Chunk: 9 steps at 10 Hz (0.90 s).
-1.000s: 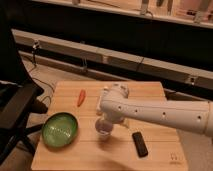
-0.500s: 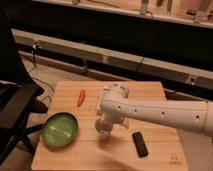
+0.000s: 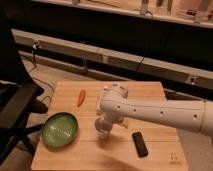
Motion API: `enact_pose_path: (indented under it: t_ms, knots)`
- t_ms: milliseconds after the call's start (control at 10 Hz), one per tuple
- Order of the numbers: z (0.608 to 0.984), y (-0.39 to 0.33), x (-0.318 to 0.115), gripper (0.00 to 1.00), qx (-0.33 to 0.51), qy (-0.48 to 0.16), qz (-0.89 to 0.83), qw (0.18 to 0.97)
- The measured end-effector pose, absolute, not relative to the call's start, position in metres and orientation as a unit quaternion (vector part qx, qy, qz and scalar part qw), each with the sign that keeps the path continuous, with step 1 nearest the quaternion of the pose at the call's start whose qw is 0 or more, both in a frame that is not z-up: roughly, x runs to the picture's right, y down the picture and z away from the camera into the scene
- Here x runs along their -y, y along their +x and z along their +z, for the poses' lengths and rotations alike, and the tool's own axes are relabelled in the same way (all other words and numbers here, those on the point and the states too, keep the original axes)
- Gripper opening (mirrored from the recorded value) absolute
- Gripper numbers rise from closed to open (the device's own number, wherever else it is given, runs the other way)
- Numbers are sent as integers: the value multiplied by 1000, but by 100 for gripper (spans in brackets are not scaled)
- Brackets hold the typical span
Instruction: Pick up the ceramic cup
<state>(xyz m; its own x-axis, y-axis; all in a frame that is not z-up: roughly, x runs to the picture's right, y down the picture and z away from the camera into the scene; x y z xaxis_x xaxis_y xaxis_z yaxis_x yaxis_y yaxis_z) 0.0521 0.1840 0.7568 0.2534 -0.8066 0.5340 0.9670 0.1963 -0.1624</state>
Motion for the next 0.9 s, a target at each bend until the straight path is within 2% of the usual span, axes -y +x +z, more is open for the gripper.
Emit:
enact_pose_path:
  t_ms: [900]
  knots:
    - [764,50,-184,80,170,-241,-588,753]
